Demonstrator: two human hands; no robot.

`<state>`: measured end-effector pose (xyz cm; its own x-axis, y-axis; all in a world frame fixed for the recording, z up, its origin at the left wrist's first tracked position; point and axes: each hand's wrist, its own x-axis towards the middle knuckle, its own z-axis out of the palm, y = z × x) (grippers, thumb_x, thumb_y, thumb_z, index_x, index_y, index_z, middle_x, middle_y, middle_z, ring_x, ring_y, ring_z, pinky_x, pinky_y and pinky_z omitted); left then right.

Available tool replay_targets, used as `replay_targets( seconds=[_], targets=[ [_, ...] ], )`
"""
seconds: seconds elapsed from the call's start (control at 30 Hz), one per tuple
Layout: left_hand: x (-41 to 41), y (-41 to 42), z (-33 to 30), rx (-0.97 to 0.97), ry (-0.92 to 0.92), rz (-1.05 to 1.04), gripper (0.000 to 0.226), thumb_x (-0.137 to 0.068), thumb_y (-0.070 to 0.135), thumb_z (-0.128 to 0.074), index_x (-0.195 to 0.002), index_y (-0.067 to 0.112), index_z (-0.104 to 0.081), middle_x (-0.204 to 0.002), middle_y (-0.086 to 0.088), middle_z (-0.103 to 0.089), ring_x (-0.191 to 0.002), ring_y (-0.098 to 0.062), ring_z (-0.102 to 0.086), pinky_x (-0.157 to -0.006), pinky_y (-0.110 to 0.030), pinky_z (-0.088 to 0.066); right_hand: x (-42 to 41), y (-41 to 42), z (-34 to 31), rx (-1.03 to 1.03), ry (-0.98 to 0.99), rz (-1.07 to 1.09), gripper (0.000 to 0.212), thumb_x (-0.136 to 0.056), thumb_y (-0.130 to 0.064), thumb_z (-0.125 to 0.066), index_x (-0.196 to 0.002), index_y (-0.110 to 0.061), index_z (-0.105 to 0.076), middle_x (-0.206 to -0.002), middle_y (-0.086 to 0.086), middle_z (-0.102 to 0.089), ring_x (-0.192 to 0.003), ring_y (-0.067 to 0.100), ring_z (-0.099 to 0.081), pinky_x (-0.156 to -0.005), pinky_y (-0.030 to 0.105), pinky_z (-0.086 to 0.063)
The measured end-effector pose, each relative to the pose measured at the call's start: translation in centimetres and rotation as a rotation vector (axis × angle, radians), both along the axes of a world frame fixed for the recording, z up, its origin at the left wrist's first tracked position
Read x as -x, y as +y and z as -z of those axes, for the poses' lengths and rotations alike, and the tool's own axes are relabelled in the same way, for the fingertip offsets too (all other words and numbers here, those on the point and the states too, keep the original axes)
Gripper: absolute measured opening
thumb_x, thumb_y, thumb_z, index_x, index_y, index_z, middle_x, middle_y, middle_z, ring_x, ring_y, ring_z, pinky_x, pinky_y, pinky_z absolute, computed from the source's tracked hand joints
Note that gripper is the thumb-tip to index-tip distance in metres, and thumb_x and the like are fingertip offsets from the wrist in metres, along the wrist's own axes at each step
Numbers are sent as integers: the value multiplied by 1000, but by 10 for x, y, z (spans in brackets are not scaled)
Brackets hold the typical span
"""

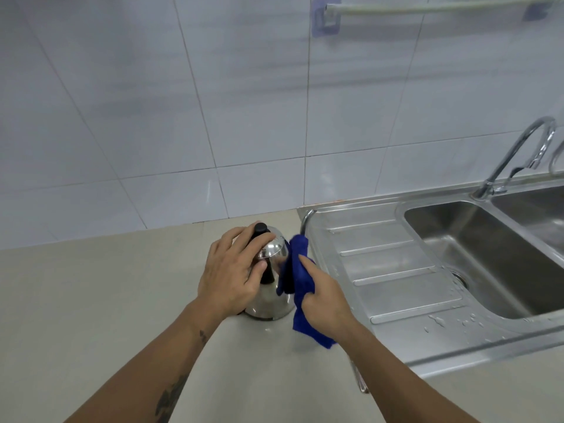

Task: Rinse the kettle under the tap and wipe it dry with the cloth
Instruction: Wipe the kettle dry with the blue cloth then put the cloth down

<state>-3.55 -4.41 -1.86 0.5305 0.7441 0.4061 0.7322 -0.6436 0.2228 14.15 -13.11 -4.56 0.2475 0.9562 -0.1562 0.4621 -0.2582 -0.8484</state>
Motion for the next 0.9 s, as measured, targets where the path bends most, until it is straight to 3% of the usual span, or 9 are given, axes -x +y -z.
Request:
replay_targets(
  seconds=[0.13, 0.33, 0.5, 0.6, 0.7, 0.8, 0.9],
  targets=[
    [4, 8, -2, 25, 42, 56, 53, -89, 29, -51, -140, 36, -42, -147, 12, -40, -127, -20, -38, -101, -36, -37, 5, 10, -21, -135, -53, -21, 78, -89, 6, -47, -154, -32, -28, -130, -4, -52, -107, 17, -56, -87, 26, -46],
    [-10, -2, -5, 69, -12, -2, 54, -86, 18, -50, -138, 30, -41, -150, 5, -36, -134, -18, -34, -108, -36, -36, 3, 7, -12, 6, -28, -10, 78, -89, 5, -50, -155, -30, -24, -132, 2, -54, -105, 18, -56, -88, 32, -51],
    [-39, -27, 2, 152, -122, -172, 57, -82, 10, -52, -136, 22, -39, -154, -11, -24, -137, -32, -28, -117, -47, -23, 6, -6, -1, 73, -9, -2, 75, -88, 6, -51, -151, -28, -30, -121, 3, -59, -93, 15, -60, -77, 29, -53],
    [-32, -23, 6, 115, -165, -135, 53, -85, 11, -53, -135, 24, -42, -149, -5, -28, -131, -29, -35, -119, -42, -20, 7, -18, 2, 176, -33, -63, 70, -91, 6, -50, -151, -23, -29, -132, 9, -54, -97, 15, -51, -82, 29, -47],
    [-22, -15, 8, 84, -169, -54, 53, -86, 10, -56, -135, 29, -43, -148, 3, -29, -128, -21, -35, -117, -39, -26, 11, -19, 2, 88, 12, -23, 73, -89, 8, -50, -150, -25, -29, -113, -2, -54, -90, 12, -57, -75, 25, -51],
    [-17, -12, 9, 59, -171, -30, 53, -89, 10, -56, -138, 27, -44, -155, 1, -28, -143, -18, -21, -121, -27, -3, 12, -16, 0, 32, -7, -10, 78, -89, 7, -51, -153, -30, -25, -114, -6, -54, -88, 11, -58, -70, 18, -47],
    [-25, -21, 12, 8, -99, -96, 59, -86, 9, -57, -142, 20, -45, -155, -11, -33, -148, -29, -21, -122, -46, -12, 7, -16, -2, 41, -35, -24, 81, -89, 7, -52, -155, -30, -22, -131, 3, -53, -97, 14, -56, -78, 24, -47]
  ],
)
